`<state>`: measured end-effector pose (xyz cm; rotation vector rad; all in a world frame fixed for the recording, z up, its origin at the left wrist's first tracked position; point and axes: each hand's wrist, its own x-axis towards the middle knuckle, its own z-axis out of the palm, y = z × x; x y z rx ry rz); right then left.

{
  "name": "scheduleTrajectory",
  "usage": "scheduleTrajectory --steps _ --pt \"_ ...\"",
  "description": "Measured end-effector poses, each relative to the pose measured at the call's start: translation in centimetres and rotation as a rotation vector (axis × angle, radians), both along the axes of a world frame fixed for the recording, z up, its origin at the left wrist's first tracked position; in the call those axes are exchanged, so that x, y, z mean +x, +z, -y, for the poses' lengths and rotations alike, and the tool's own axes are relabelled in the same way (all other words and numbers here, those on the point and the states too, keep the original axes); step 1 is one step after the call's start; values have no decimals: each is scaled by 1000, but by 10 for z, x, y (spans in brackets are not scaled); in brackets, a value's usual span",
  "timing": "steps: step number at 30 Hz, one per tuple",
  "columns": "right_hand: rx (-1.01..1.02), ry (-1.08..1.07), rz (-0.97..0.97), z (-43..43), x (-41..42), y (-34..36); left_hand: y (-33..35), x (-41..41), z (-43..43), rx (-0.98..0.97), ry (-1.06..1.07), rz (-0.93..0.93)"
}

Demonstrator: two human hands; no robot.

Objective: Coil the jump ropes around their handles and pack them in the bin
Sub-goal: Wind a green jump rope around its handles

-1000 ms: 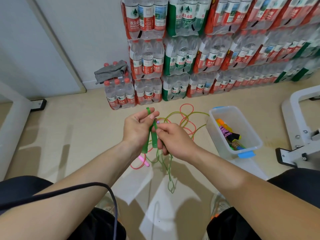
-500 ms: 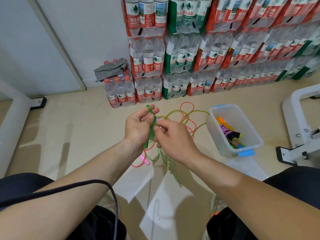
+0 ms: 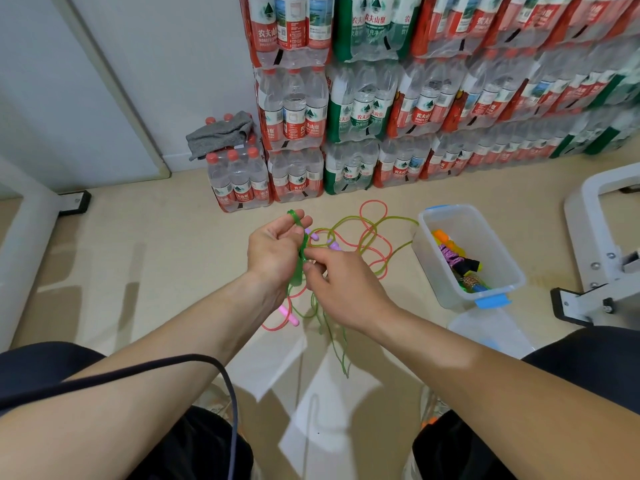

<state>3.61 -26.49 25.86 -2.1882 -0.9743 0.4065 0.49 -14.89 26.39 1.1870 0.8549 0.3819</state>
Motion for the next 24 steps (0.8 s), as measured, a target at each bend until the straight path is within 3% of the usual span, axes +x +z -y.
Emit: scheduleTrajectory --steps 10,15,24 --pt "133 -33 -57 -3 -18 -2 11 0 4 -119 16 29" --pt "-64 94 147 -6 -11 -6 14 3 4 -156 -9 11" --pt "-337 219 264 1 -15 -6 3 8 -1 -68 -35 -38"
